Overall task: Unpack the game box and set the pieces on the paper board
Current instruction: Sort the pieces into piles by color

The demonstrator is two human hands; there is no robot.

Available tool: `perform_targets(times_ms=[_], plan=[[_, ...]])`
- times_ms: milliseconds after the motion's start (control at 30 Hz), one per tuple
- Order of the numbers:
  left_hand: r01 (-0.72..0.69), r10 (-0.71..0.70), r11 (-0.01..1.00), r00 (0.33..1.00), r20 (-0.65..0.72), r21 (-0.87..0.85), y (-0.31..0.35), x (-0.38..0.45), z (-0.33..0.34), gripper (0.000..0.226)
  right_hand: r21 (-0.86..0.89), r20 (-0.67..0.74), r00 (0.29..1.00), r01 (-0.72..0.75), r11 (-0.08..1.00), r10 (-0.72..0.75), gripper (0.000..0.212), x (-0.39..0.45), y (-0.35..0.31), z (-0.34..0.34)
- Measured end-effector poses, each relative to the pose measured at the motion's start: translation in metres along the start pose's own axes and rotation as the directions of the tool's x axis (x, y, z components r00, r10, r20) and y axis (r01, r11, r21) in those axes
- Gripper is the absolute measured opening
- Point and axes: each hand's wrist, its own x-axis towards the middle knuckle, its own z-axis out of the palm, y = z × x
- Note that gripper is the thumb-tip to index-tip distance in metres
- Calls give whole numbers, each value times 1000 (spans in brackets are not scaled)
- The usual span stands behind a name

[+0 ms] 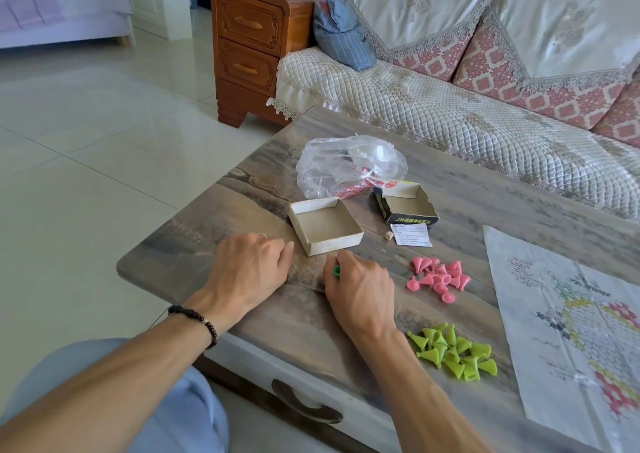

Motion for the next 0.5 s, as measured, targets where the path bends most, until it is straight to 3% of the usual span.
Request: perform_targets(times_ms=[200,400,500], plan=[[36,-41,988,999,-33,-150,0,7,-2,59,92,34,997,-73,993,70,35,1,4,3],[204,-251,927,961,-117,-316,6,17,1,56,221,-1,995,-92,971,95,40,6,8,-4],[168,-241,910,958,-154,-379,27,32,-6,52,271,-34,990,-124,955,138,41,18,16,-17]])
